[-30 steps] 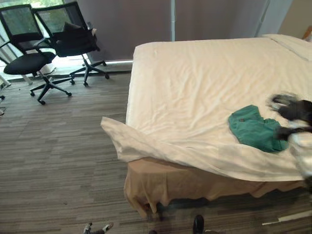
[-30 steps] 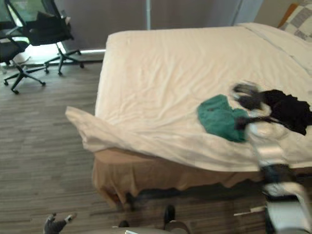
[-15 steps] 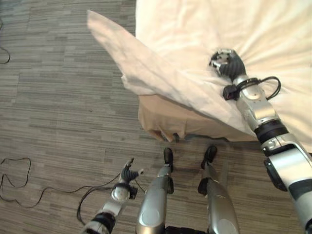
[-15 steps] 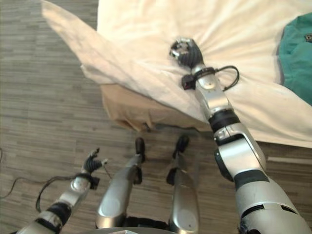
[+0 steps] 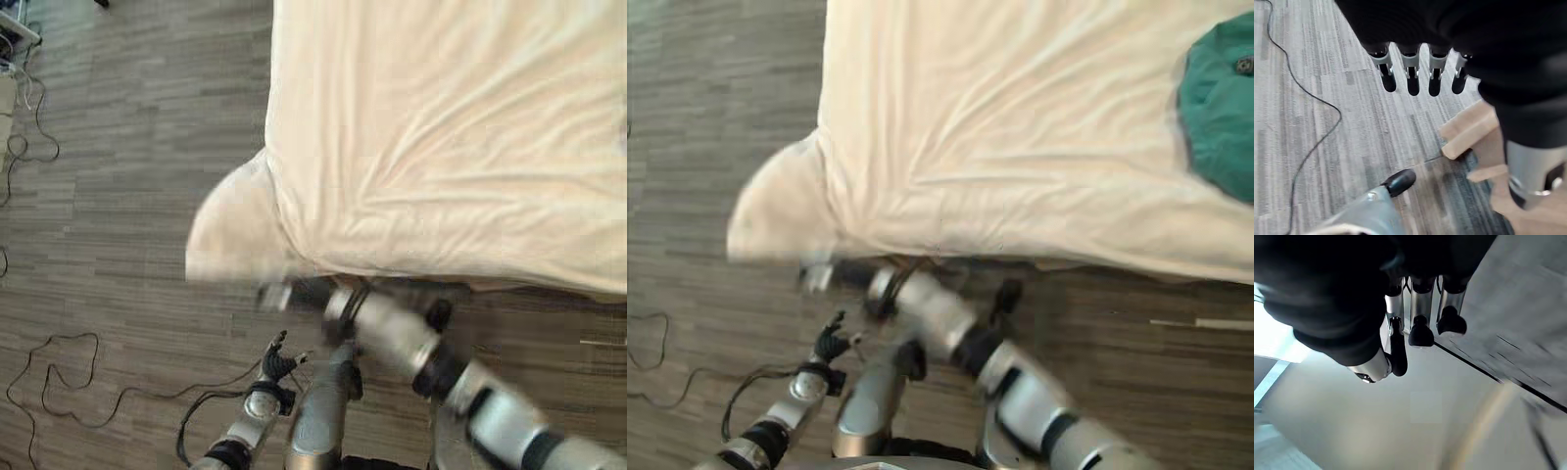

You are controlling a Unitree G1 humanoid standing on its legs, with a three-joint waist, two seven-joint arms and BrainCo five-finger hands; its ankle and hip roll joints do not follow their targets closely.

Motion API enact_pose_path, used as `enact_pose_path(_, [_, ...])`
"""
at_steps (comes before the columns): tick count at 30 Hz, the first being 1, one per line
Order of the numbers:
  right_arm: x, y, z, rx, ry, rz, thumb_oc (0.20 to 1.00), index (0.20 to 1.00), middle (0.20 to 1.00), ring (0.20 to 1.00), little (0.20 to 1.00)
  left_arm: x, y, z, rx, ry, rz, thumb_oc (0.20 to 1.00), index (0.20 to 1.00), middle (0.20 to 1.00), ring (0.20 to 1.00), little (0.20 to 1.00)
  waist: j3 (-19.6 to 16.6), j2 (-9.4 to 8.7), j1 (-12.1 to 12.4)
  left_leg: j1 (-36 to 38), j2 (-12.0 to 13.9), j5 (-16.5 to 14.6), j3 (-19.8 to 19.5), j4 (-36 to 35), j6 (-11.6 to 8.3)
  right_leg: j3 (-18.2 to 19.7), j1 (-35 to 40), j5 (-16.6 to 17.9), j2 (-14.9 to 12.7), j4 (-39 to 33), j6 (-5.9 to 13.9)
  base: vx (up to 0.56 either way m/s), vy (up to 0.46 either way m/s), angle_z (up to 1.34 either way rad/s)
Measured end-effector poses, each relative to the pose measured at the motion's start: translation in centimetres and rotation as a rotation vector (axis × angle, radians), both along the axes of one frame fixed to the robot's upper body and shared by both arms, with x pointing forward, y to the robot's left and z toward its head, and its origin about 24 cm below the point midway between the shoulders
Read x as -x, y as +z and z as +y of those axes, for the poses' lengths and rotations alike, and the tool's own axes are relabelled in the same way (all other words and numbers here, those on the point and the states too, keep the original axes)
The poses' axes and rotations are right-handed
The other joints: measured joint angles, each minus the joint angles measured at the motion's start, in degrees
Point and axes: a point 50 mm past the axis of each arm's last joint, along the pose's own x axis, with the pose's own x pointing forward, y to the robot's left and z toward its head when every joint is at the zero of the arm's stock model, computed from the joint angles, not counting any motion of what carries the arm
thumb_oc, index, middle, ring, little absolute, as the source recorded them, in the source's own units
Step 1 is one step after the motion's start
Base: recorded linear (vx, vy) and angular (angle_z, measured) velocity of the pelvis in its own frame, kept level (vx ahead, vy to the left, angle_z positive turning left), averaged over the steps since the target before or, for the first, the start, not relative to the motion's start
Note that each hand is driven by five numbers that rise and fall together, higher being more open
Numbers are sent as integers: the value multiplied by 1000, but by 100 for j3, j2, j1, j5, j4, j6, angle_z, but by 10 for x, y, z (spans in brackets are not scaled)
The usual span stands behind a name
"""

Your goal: Tidy up the quilt and then pick up the clothes from the bed and put them into the laundry hamper.

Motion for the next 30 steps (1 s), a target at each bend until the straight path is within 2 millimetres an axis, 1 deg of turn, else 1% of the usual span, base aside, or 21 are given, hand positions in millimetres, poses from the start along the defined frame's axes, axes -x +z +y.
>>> enact_pose_path(1, [23, -18, 6, 53, 89, 67, 200, 200, 200, 200, 200, -5, 3, -4, 7, -4, -13, 1000, 1000, 1000, 1000, 1000, -6, -13, 39, 48, -3, 0, -12, -2, 0, 2, 88, 18, 2, -61, 22, 21, -16, 8])
enact_pose_path(2, [33, -21, 8, 32, 104, 94, 200, 200, 200, 200, 200, -5, 3, -2, 3, -1, -13, 1000, 1000, 1000, 1000, 1000, -22, -49, 50, 96, -4, 0, -20, -4, 0, -9, 164, 32, 8, -104, 40, 40, -42, 5])
enact_pose_path(3, [39, -21, 9, 36, 144, 89, 200, 200, 200, 200, 200, 4, -3, 8, -20, 24, 27, 1000, 1000, 1000, 1000, 1000, -97, -203, 49, 209, -5, -5, 6, -43, -6, -31, 265, 44, 6, -156, 57, 51, -46, -6])
enact_pose_path(4, [41, -26, 8, 54, 136, 81, 200, 200, 200, 200, 200, 11, -7, 14, -34, 39, 48, 1000, 1000, 1000, 1000, 1000, -197, -332, 44, 325, 48, -31, 95, -86, -44, -25, 366, 24, -14, -205, 38, 68, -59, -9])
enact_pose_path(7, [38, -43, -6, 81, 82, 67, 200, 200, 200, 200, 200, 18, -13, 15, -41, 54, 81, 1000, 1000, 1000, 1000, 1000, -309, -492, 49, 633, 90, -78, 131, -151, -10, -161, 714, -6, -12, -371, 92, 63, -63, -10])
enact_pose_path(10, [17, -23, -15, -6, 25, -55, 200, 200, 200, 200, 200, 19, -16, 22, -62, 76, 97, 1000, 1000, 1000, 1000, 1000, -385, -611, 29, 731, 181, -48, 124, -184, -54, -197, 686, -44, 24, -106, 76, 93, -84, 0])
enact_pose_path(11, [6, -8, -16, -53, 3, -119, 200, 200, 200, 200, 200, 21, -17, 24, -69, 78, 106, 1000, 1000, 1000, 1000, 1000, -475, -641, 42, 714, 186, -41, 120, -183, -73, -196, 667, -81, 58, -155, 56, 69, -68, -12])
enact_pose_path(12, [-9, 21, -17, -167, -62, -217, 200, 200, 200, 200, 200, 25, -20, 25, -80, 75, 128, 1000, 1000, 1000, 1000, 1000, -585, -643, 30, 702, 186, -33, 126, -187, -84, -158, 679, -83, 126, -275, 60, 73, -85, -22])
enact_pose_path(14, [-23, 53, -18, -261, -121, -325, 200, 200, 200, 200, 200, 27, -21, 25, -84, 69, 138, 1000, 1000, 1000, 1000, 1000, -613, -610, -11, 702, 223, -33, 128, -198, -84, -132, 688, -71, 157, -368, 78, 50, -65, -25])
enact_pose_path(15, [-28, 69, -19, -289, -146, -380, 200, 200, 200, 200, 200, 26, -21, 25, -86, 69, 140, 1000, 1000, 1000, 1000, 1000, -611, -595, -88, 684, 226, -33, 134, -201, -84, -133, 679, -69, 164, -383, 81, 18, -48, -12])
enact_pose_path(16, [-37, 95, -19, -348, -207, -452, 200, 200, 200, 200, 200, 21, -19, 23, -92, 56, 134, 1000, 1000, 1000, 1000, 1000, -604, -569, -243, 627, 182, -26, 136, -186, -88, -124, 624, -63, 161, -382, 89, 17, -58, -7])
enact_pose_path(17, [-40, 102, -21, -364, -236, -468, 200, 200, 200, 200, 200, 18, -17, 21, -92, 46, 126, 1000, 1000, 1000, 1000, 1000, -602, -565, -281, 608, 182, -24, 141, -186, -90, -113, 589, -63, 158, -382, 89, 10, -49, -12])
enact_pose_path(19, [-50, 116, -25, -373, -307, -501, 200, 200, 200, 200, 200, 12, -14, 15, -96, 5, 105, 1000, 1000, 1000, 1000, 1000, -578, -519, -285, 484, 197, -27, 160, -191, -87, -101, 412, -67, 132, -371, 95, 11, -35, -24])
enact_pose_path(20, [-54, 119, -29, -376, -344, -513, 200, 200, 200, 200, 200, 8, -12, 10, -92, -12, 94, 1000, 1000, 1000, 1000, 1000, -534, -435, -284, 411, 233, -22, 162, -218, -82, -122, 335, -86, 144, -313, 120, -8, -29, -7])
enact_pose_path(21, [-68, 129, -42, -347, -430, -551, 200, 200, 200, 200, 200, 0, -5, 5, -87, -51, 59, 1000, 1000, 1000, 1000, 1000, -490, -330, -279, 147, 212, 7, 173, -138, -78, -160, -89, -110, 50, 107, 91, -30, 4, 11])
enact_pose_path(24, [-91, 141, -59, -287, -546, -597, 200, 200, 200, 200, 200, -5, -1, 4, -95, -100, 34, 1000, 1000, 1000, 1000, 1000, -423, -184, -263, -218, 127, 46, 138, -112, -102, -99, -525, -96, 38, 246, 99, -38, 17, 1])
enact_pose_path(25, [-112, 143, -79, -229, -680, -584, 200, 200, 200, 200, 200, -4, -2, 4, -95, -109, 43, 1000, 1000, 1000, 1000, 1000, -263, 23, -269, -299, 131, 176, 127, -206, -86, -96, -600, -38, 75, 140, 143, -53, 21, -17])
enact_pose_path(27, [-131, 139, -113, -159, -823, -584, 200, 200, 200, 200, 200, -6, -1, 4, -91, -114, 40, 1000, 1000, 1000, 1000, 1000, -160, 158, -274, -323, 126, 210, 144, -241, -81, -91, -648, 18, 78, 127, 175, -55, 23, -9])
enact_pose_path(28, [-136, 138, -124, -138, -850, -592, 200, 200, 200, 200, 200, -7, 0, 4, -90, -116, 31, 1000, 1000, 1000, 1000, 1000, -137, 207, -283, -355, 121, 210, 139, -242, -81, -84, -677, 17, 76, 129, 172, -72, 45, -5])
enact_pose_path(29, [-140, 150, -138, -157, -867, -655, 200, 200, 200, 200, 200, -13, 5, 5, -73, -116, -2, 1000, 1000, 1000, 1000, 1000, -101, 238, -348, -397, 98, 215, 158, -222, -64, -14, -760, 19, 65, 185, 174, -85, 69, -1])
enact_pose_path(30, [-143, 153, -142, -162, -878, -658, 200, 200, 200, 200, 200, -16, 7, 4, -68, -122, -20, 1000, 1000, 1000, 1000, 1000, -91, 250, -369, -401, 89, 197, 139, -167, -55, 32, -761, 3, 48, 246, 148, -36, 62, -2])
